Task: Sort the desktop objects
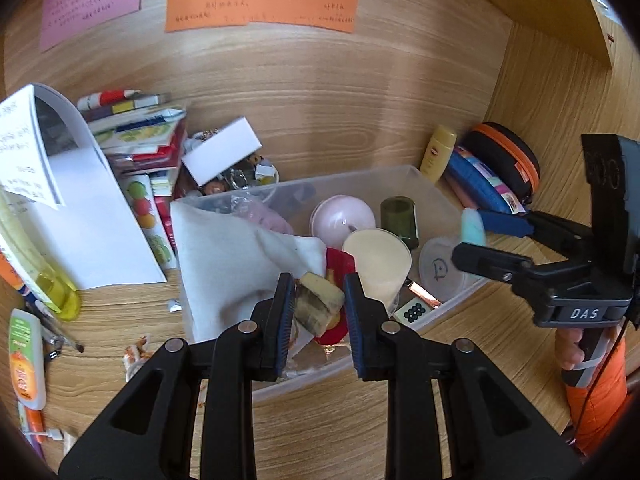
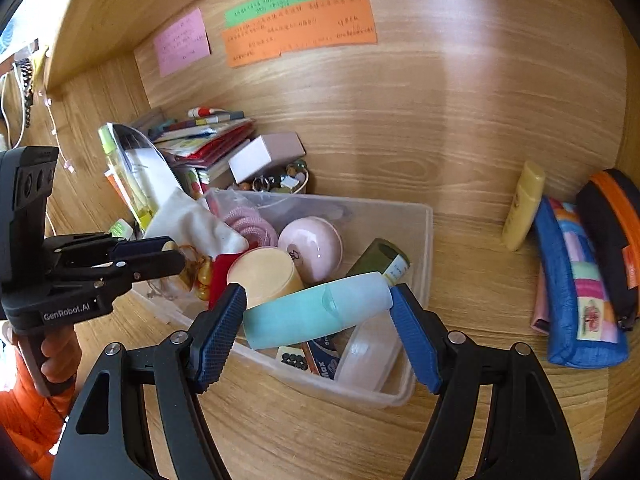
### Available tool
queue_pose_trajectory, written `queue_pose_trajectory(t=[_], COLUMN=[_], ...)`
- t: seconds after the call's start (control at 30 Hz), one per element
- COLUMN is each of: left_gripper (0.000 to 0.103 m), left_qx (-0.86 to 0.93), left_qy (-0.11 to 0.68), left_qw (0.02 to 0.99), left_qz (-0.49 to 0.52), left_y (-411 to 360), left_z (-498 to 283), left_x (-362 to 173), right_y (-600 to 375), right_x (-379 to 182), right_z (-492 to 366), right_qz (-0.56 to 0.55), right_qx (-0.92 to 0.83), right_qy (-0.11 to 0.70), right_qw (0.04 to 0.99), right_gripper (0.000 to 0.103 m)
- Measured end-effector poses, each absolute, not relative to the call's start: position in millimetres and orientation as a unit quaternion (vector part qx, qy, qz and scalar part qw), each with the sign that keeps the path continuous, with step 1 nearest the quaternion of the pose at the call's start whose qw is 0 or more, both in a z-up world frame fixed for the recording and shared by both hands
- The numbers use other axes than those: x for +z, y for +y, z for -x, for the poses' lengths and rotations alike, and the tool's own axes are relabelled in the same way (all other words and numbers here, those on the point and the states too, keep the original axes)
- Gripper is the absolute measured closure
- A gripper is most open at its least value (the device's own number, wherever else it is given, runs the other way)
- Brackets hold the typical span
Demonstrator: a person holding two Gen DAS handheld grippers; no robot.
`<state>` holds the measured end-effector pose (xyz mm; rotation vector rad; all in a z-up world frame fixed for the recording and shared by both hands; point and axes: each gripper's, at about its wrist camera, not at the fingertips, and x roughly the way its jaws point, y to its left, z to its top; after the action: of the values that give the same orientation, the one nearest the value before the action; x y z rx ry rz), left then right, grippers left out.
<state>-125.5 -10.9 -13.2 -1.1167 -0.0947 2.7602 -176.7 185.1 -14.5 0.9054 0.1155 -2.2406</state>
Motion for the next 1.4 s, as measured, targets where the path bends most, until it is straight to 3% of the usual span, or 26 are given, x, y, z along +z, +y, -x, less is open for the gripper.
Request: queue_pose_trajectory(t=[0.57, 0.8, 0.97, 1.1, 1.2, 1.4], left_gripper=[0.067, 0.05, 0.049, 0.036, 0.023, 0.011], left_qx=[0.914, 0.929, 0.934, 0.938, 0.94, 0.942], left_qy=[-0.051, -0.04, -0.043, -0.046, -0.048, -0.059], left_qw=[0.115, 0.104, 0.093, 0.081, 0.069, 0.035], left_qz=[0.385, 0.354, 0.343, 0.333, 0.33, 0.329], left_y=[-13.1, -10.6, -14.5, -19.1, -22.9, -32.0], left_z=[131.3, 118.1, 113.2, 106.3, 100.9, 90.1], left_x=[-23.9, -10.2, -1.8, 4.6, 8.6, 12.2], right_y=[172.7, 177.4, 181.0, 180.6, 181.7, 185.8], right_x=[-29.2, -24.2, -15.8, -10.3, -7.4, 2.0], right_z=[175.9, 175.2, 170.4, 163.2, 157.0, 139.2], right_qz=[-0.343, -0.342, -0.331, -0.325, -0.326, -0.313], right_qx=[-0.873, -0.873, -0.881, -0.886, -0.886, -0.895], right_qy=[0.09, 0.081, 0.076, 0.086, 0.084, 0.081], right_qw=[0.335, 0.338, 0.329, 0.32, 0.32, 0.306], right_gripper=[0.032, 0.031, 0.021, 0.021, 0.014, 0.004])
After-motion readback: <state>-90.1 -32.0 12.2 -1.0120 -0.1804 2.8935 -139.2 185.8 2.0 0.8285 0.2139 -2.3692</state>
